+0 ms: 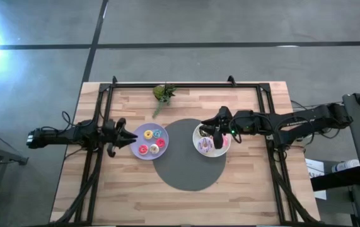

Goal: Pick & Place donuts
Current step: Return to Home Position

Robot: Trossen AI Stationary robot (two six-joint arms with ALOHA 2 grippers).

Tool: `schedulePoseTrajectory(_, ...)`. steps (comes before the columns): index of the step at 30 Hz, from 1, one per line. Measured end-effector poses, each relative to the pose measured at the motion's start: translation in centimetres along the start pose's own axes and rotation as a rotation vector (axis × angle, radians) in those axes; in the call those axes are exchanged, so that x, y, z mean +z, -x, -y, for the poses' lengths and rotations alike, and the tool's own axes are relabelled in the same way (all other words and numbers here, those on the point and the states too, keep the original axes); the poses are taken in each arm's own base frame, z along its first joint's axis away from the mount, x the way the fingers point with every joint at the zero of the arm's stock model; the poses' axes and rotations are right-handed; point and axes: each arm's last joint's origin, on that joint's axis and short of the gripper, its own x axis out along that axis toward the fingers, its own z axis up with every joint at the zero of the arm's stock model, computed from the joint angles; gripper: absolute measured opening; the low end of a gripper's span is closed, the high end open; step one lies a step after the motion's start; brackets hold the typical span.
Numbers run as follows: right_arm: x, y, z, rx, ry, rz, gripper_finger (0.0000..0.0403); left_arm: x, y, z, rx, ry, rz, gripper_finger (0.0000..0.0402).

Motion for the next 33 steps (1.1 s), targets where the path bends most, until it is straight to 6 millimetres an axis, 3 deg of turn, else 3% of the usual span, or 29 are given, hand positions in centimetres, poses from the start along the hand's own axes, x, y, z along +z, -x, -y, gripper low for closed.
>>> schedulePoseTrajectory(15,0.22,0.0,-0.11,0.009,0.184,0.023,0.0129,-0.08,-0.08,-0.06,0.008,-0.421,-0.011,0.0071)
schedulePoseTrajectory(33,0.43,0.01,-0.05,0.005,0.191,0.041,0.0123,0.05,-0.06,-0.03,0.015,-0.265,-0.004,0.0071)
